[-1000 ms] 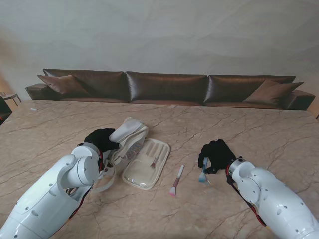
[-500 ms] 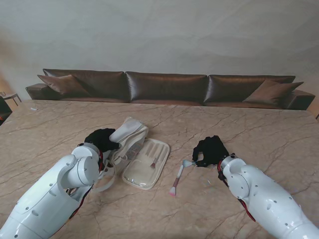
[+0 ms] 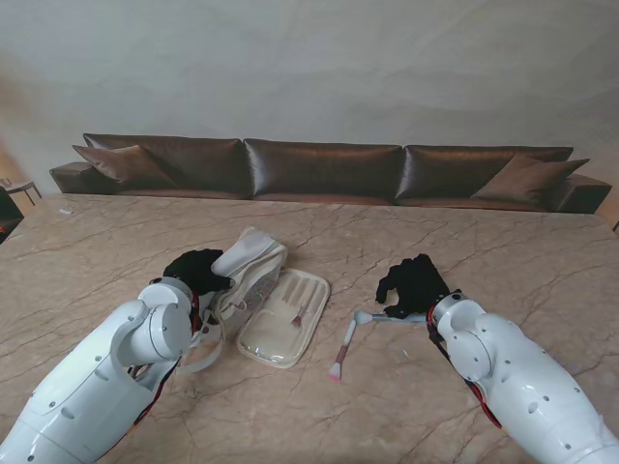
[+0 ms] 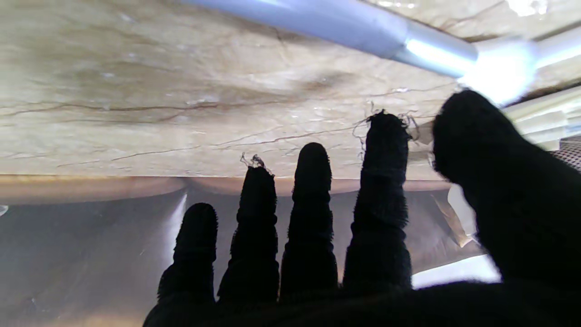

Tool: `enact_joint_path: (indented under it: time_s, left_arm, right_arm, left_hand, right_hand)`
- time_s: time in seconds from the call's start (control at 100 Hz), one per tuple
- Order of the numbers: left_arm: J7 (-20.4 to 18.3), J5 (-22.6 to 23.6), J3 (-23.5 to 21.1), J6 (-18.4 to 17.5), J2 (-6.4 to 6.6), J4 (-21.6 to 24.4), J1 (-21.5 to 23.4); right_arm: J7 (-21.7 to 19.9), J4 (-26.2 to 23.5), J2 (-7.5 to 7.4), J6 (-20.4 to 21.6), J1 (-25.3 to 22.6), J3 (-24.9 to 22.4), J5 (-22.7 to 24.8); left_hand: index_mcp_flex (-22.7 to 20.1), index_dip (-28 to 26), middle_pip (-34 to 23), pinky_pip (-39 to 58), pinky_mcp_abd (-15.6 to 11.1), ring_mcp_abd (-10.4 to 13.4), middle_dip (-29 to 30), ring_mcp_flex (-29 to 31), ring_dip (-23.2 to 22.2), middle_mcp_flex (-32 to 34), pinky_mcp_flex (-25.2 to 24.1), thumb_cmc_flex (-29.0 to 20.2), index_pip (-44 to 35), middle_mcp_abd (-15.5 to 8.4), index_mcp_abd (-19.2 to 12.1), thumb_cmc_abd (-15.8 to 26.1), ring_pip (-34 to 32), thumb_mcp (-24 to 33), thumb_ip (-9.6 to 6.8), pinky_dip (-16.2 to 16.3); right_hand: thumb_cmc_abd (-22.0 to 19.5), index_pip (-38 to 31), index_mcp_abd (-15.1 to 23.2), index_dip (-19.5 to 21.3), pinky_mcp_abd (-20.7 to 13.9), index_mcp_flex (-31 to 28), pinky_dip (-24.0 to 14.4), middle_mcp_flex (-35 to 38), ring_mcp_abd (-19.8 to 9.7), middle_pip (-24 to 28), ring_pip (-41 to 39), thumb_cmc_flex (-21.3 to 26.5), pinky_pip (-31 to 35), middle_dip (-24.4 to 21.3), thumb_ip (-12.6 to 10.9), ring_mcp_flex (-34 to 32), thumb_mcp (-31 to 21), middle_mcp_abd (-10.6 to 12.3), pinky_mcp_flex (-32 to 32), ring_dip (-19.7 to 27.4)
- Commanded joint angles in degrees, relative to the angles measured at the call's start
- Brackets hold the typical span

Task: Pack the cosmetics bag

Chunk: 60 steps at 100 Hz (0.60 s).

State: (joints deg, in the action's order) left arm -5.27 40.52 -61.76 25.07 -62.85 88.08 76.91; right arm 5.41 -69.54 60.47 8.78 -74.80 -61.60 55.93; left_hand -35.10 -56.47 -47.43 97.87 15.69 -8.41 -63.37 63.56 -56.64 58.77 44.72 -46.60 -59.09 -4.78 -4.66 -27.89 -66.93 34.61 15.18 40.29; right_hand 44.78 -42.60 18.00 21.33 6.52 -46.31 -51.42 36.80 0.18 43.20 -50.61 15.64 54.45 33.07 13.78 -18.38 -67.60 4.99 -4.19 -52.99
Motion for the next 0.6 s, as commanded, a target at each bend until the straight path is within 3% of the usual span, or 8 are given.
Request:
enact_joint_path:
  time_s: [0.0, 0.32, 0.44, 0.59]
  left_arm:
    - [-0.02, -0.17, -0.08, -0.12, -0.30, 0.20, 0.17]
    - [0.19, -0.54, 0.33, -0.02, -0.40, -0.09, -0.10]
    - [0.18, -0.61, 0.46, 0.00, -0.41, -0.13, -0.25]
    - [0.08, -0.62, 0.57, -0.11, -0.40, -0.19, -0.38]
  right_arm:
    - [-0.19, -0.89, -0.40, -0.50, -1.46, -0.21, -0.17]
    - [-0.20, -1.06, -0.56, -1.62, -2.82, -0.45, 0.57]
    - [0.29, -0.48, -0.60, -2.12, -2.65, 0.08, 0.98]
    - [2.56, 0.98, -0.53, -2.90, -2.14, 1.39, 1.70]
  left_hand:
    - [-1.02, -0.57, -4.39, 3.98, -0.07, 0.91, -1.05, 1.33, -0.37, 1.68, 0.13, -6.97, -6.06, -6.59, -9.41, 6.64, -1.61, 3.91, -0.40, 0.54]
    - [-1.04, -0.56, -4.36, 3.97, -0.06, 0.89, -1.05, 1.33, -0.37, 1.66, 0.10, -6.94, -6.05, -6.63, -9.41, 6.65, -1.61, 3.92, -0.40, 0.52]
    - [-1.04, -0.58, -4.37, 3.97, -0.06, 0.89, -1.04, 1.33, -0.37, 1.70, 0.10, -6.91, -6.07, -6.58, -9.40, 6.65, -1.61, 3.93, -0.38, 0.52]
    - [-1.06, -0.58, -4.38, 3.97, -0.05, 0.89, -1.05, 1.33, -0.37, 1.70, 0.10, -6.95, -6.07, -6.57, -9.40, 6.64, -1.61, 3.99, -0.40, 0.52]
  right_hand:
    - [2.87, 1.50, -1.08, 1.97, 0.78, 1.10, -0.78, 1.84, 0.86, -0.63, 0.19, -0.27, 0.63, 0.41, -2.71, -1.49, -2.42, 0.95, -0.29, -0.62]
    - [7.51, 5.93, -4.85, 1.87, 1.10, 8.06, -0.22, 2.19, 0.34, -1.03, 0.82, 3.55, 1.36, 0.50, -2.79, -2.71, -6.37, 2.08, 0.61, -0.60]
    - [9.68, 5.11, -4.50, 1.96, 1.21, 6.95, -0.07, 2.93, 0.29, -0.57, 0.52, 3.39, 1.68, 0.57, -2.37, -3.78, -6.66, 2.22, 0.93, -0.66]
    - [13.41, 1.47, -1.42, 3.96, 1.91, 2.83, 0.42, 6.57, -0.16, -0.24, 0.67, 2.64, 2.48, 0.55, -1.67, -7.94, -7.60, 3.59, 1.72, -0.44]
